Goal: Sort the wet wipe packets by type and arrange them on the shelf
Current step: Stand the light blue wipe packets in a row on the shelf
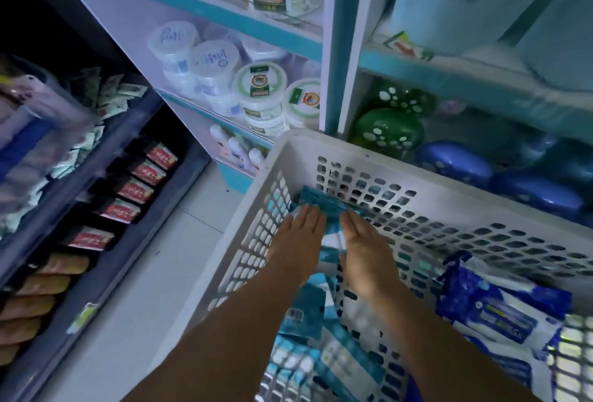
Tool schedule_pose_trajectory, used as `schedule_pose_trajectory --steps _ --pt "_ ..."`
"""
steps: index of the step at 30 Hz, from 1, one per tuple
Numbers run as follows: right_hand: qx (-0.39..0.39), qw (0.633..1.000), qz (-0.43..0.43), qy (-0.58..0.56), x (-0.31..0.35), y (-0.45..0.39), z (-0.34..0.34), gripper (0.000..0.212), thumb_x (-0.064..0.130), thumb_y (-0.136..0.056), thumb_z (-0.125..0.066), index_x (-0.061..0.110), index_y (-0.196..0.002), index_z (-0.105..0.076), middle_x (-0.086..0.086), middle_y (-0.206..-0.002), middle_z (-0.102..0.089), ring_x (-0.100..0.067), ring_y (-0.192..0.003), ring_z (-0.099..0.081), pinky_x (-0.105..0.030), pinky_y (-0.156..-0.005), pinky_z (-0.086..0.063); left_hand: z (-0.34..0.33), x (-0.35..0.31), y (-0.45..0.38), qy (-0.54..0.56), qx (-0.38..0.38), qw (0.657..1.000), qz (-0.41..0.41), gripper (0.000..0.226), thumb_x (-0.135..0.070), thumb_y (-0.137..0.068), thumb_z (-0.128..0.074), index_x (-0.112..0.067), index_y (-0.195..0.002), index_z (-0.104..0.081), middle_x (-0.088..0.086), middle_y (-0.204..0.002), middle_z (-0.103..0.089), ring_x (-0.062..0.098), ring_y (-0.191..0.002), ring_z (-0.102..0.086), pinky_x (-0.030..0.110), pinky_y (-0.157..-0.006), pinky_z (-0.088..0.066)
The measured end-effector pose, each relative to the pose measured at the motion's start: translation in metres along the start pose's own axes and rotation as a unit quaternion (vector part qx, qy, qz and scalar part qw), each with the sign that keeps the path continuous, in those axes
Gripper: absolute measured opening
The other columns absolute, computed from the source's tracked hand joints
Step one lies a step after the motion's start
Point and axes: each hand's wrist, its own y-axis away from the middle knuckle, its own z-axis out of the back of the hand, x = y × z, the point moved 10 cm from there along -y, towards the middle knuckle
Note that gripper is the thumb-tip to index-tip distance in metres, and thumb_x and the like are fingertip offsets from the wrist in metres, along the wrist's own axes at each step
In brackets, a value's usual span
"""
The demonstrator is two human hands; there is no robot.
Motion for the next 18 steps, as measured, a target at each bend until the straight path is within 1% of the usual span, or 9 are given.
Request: schedule_pose_trajectory --steps 4,6,8,9,11,12,13,15,18 --pt "-0.049 0.998 0.014 0.044 -0.003 -0.011 -0.009 0.069 0.001 -0.094 -0.040 0.015 -0.153 -0.008 -0.004 -0.160 -0.009 -0.027 -0.144 -0.018 -0.037 -0.117 -0.023 -0.011 0.000 -0.010 -0.032 -0.017 0.999 -0.005 0.064 -0.013 -0.100 -0.029 -0.009 -0.150 0.011 0.008 -0.159 0.016 0.026 -0.144 0.020 0.042 -0.114 0.013" --pt "-0.086 0.995 -0.002 0.055 -0.005 -0.012 -0.009 0.069 -0.003 -0.089 -0.049 0.009 -0.151 -0.021 -0.013 -0.154 -0.027 -0.031 -0.137 -0.034 -0.040 -0.109 -0.035 -0.011 0.000 -0.013 -0.047 -0.037 0.998 -0.006 0.063 -0.014 -0.100 -0.029 -0.008 -0.151 0.008 0.009 -0.159 0.012 0.028 -0.143 0.022 0.042 -0.110 0.019" --pt "-0.132 0.990 -0.007 0.050 -0.007 -0.014 -0.007 0.069 -0.008 -0.073 -0.066 0.002 -0.139 -0.045 -0.021 -0.133 -0.052 -0.035 -0.115 -0.056 -0.043 -0.091 -0.050 -0.009 -0.002 -0.015 -0.064 -0.048 0.997 -0.010 0.063 -0.016 -0.100 -0.031 -0.006 -0.151 0.005 0.010 -0.160 0.005 0.031 -0.144 0.020 0.043 -0.111 0.018" --pt "-0.156 0.986 -0.005 0.056 -0.008 -0.016 -0.006 0.066 -0.009 -0.065 -0.072 -0.001 -0.129 -0.055 -0.021 -0.118 -0.060 -0.035 -0.101 -0.062 -0.042 -0.080 -0.054 -0.008 -0.003 -0.015 -0.071 -0.052 0.996 -0.013 0.063 -0.016 -0.099 -0.032 -0.006 -0.151 0.002 0.010 -0.159 0.001 0.032 -0.145 0.017 0.044 -0.113 0.015" --pt "-0.192 0.979 -0.009 0.064 -0.009 -0.017 -0.001 0.054 -0.009 -0.060 -0.077 -0.001 -0.112 -0.066 -0.017 -0.095 -0.064 -0.032 -0.079 -0.063 -0.037 -0.064 -0.055 -0.004 -0.006 -0.016 -0.076 -0.067 0.995 -0.014 0.062 -0.018 -0.098 -0.036 -0.006 -0.151 -0.006 0.011 -0.156 -0.009 0.033 -0.146 0.009 0.045 -0.116 0.009" --pt "-0.200 0.978 -0.014 0.058 -0.010 -0.017 0.002 0.048 -0.006 -0.062 -0.078 0.002 -0.108 -0.068 -0.014 -0.089 -0.063 -0.030 -0.075 -0.062 -0.036 -0.061 -0.053 -0.001 -0.007 -0.016 -0.076 -0.077 0.994 -0.014 0.061 -0.018 -0.097 -0.038 -0.006 -0.150 -0.010 0.011 -0.154 -0.013 0.033 -0.146 0.005 0.045 -0.117 0.007" --pt "-0.203 0.978 -0.024 0.048 -0.012 -0.017 0.004 0.042 -0.003 -0.066 -0.077 0.006 -0.106 -0.069 -0.012 -0.087 -0.061 -0.029 -0.075 -0.060 -0.035 -0.061 -0.052 0.001 -0.008 -0.015 -0.075 -0.086 0.993 -0.014 0.059 -0.017 -0.096 -0.040 -0.007 -0.149 -0.015 0.011 -0.151 -0.017 0.033 -0.145 0.000 0.045 -0.117 0.005" --pt "-0.200 0.978 -0.046 0.023 -0.018 -0.016 0.005 0.034 0.008 -0.074 -0.075 0.014 -0.107 -0.069 -0.008 -0.094 -0.063 -0.028 -0.086 -0.057 -0.038 -0.071 -0.050 0.006 -0.009 -0.013 -0.080 -0.103 0.991 -0.019 0.054 -0.016 -0.094 -0.043 -0.007 -0.144 -0.026 0.011 -0.145 -0.024 0.034 -0.141 -0.009 0.044 -0.118 -0.001" --pt "-0.188 0.981 -0.043 -0.034 -0.024 -0.014 0.002 0.034 0.015 -0.078 -0.073 0.014 -0.112 -0.067 -0.007 -0.108 -0.068 -0.030 -0.103 -0.056 -0.040 -0.087 -0.046 0.008 -0.009 -0.012 -0.082 -0.117 0.989 -0.027 0.051 -0.016 -0.091 -0.047 -0.009 -0.140 -0.033 0.010 -0.141 -0.030 0.031 -0.137 -0.019 0.041 -0.117 -0.012"
